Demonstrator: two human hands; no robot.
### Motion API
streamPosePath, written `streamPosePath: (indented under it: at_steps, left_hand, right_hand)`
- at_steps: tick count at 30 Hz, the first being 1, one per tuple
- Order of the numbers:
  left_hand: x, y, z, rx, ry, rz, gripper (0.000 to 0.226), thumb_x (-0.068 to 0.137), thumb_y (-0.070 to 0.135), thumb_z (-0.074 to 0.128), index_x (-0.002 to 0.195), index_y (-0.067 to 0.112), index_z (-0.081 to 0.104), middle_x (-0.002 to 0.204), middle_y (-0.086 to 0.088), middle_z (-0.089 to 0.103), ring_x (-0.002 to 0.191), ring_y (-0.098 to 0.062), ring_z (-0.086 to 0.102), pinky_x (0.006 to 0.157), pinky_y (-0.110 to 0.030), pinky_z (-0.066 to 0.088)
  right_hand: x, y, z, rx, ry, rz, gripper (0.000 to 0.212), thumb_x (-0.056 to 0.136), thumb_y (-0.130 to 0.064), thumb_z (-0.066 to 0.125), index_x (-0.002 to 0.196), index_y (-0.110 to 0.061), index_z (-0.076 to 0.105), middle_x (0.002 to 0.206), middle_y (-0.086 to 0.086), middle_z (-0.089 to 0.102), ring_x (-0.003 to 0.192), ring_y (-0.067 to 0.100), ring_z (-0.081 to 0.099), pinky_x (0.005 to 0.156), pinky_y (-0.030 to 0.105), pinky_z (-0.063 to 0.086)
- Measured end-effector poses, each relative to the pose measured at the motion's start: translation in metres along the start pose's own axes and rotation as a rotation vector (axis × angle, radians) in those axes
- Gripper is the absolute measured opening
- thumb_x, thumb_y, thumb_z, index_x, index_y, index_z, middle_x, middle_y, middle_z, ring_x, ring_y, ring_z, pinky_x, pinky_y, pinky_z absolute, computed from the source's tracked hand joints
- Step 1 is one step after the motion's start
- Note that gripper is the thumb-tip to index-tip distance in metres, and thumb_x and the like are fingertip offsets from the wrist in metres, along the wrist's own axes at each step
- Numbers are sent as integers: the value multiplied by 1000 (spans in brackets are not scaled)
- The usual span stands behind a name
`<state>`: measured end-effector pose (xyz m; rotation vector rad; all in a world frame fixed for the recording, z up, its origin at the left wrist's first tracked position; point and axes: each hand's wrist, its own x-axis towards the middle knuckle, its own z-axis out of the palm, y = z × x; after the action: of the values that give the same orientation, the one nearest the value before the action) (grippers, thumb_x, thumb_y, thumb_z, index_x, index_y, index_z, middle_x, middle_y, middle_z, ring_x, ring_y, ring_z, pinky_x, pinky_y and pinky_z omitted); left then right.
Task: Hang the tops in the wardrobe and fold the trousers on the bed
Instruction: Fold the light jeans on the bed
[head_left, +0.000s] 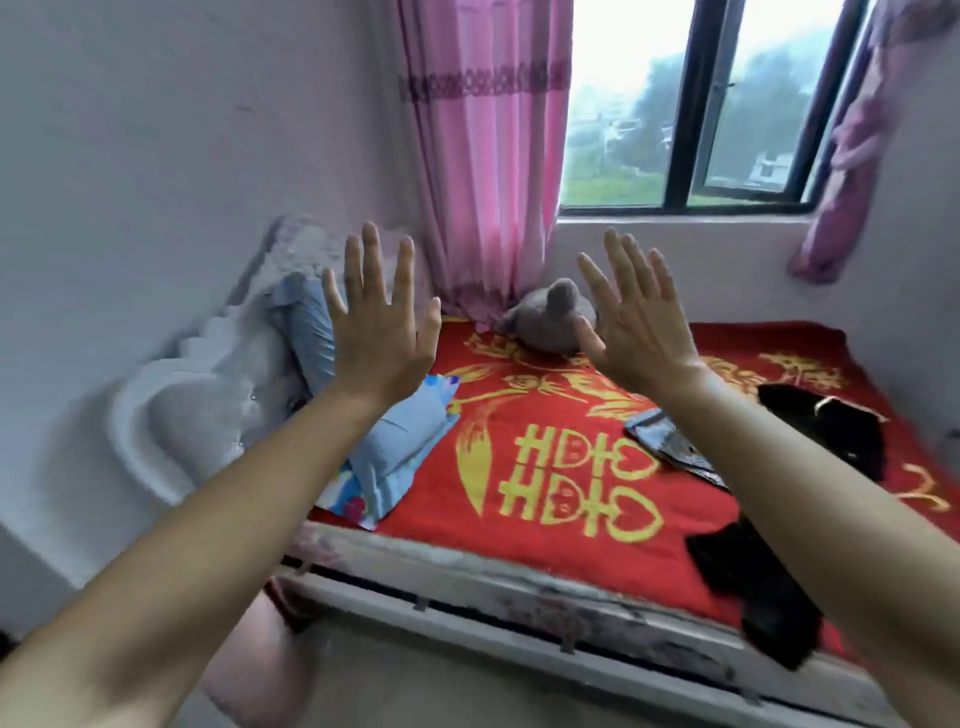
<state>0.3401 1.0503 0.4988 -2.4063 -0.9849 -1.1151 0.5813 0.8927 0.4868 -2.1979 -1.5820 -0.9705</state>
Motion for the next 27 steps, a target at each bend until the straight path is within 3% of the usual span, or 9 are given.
streamPosePath:
  at_steps: [10, 16, 22, 27]
  left_hand:
    - [88, 116, 215, -315, -154, 213, 70, 100, 47, 36, 158, 15, 15, 164, -20, 3, 152, -35, 3, 116, -64, 11]
    - [89, 199, 312, -443, -386, 292, 71, 99, 49, 34, 158, 15, 13, 164, -18, -3, 151, -35, 0, 116, -64, 10]
    - [72, 281, 392, -476, -585, 420, 73, 98, 55, 28, 158, 18, 7, 164, -15, -9, 151, -34, -5, 116, -63, 10]
    - [64, 339, 465, -412, -713, 469, 76, 97, 56, 33, 159, 21, 4, 163, -16, -12, 151, -35, -7, 117, -60, 14]
  right_hand:
    - [-24, 143, 87, -274, -298, 279, 77, 92, -36, 57, 157, -8, 26, 163, 26, 16, 150, 40, 19, 121, 56, 17]
    - [-75, 196, 124, -316, -457, 485, 77, 89, -31, 63, 155, -8, 30, 162, 25, 19, 149, 40, 22, 120, 53, 17]
    - [-126, 260, 166, -304, -543, 640, 77, 87, -28, 65, 154, -7, 34, 161, 26, 22, 149, 41, 24, 120, 54, 19]
    - [-155, 335, 233, -252, -629, 707, 78, 90, -31, 61, 157, -9, 26, 163, 23, 16, 151, 37, 18, 122, 51, 16]
